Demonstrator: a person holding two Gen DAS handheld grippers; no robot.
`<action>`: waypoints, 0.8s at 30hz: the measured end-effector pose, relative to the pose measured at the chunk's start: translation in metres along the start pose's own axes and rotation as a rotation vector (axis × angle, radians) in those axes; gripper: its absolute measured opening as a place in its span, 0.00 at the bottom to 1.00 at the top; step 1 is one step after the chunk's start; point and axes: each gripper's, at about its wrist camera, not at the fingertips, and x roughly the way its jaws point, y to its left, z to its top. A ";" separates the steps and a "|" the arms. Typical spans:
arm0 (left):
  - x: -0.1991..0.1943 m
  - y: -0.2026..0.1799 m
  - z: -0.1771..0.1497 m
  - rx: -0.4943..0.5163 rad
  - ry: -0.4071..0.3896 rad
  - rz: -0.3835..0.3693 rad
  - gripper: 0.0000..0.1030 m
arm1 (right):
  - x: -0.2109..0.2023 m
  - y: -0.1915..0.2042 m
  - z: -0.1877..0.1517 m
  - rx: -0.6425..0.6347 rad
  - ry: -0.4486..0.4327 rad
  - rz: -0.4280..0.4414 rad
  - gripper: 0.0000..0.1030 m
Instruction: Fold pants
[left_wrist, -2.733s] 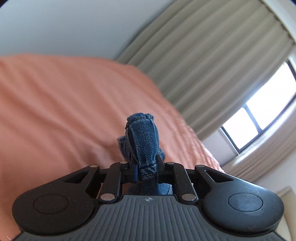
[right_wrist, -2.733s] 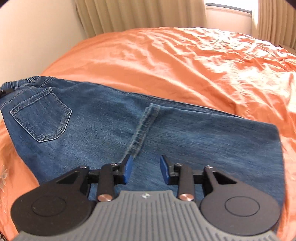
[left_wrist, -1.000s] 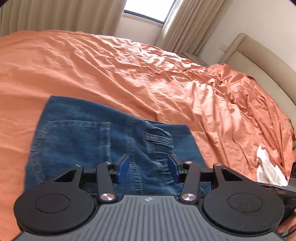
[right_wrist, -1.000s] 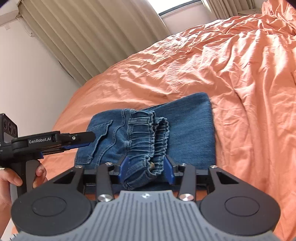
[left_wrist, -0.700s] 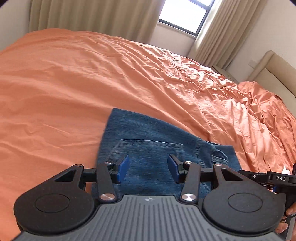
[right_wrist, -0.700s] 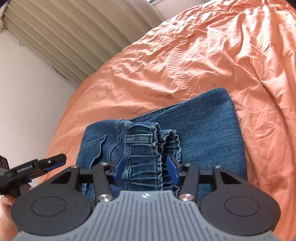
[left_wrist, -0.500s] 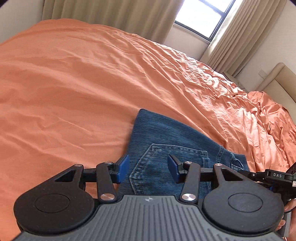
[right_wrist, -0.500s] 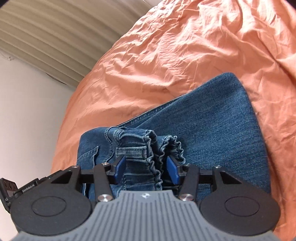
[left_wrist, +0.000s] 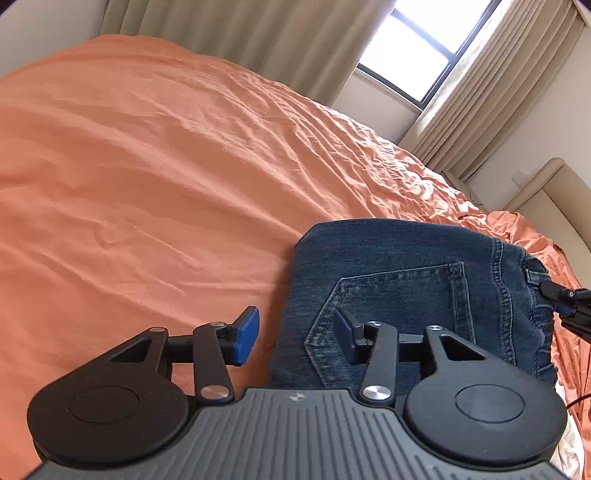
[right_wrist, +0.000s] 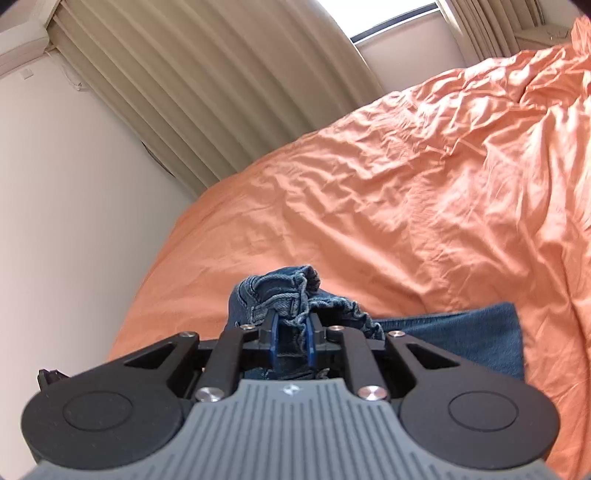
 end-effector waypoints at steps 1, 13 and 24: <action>-0.003 -0.002 0.000 0.007 -0.003 -0.005 0.52 | -0.004 -0.009 0.002 0.016 -0.002 -0.027 0.10; 0.001 -0.026 -0.020 0.132 0.077 -0.005 0.52 | 0.036 -0.138 -0.064 0.251 0.099 -0.286 0.11; -0.016 -0.033 -0.060 0.215 0.118 -0.028 0.58 | -0.060 -0.101 -0.120 0.183 -0.084 -0.286 0.62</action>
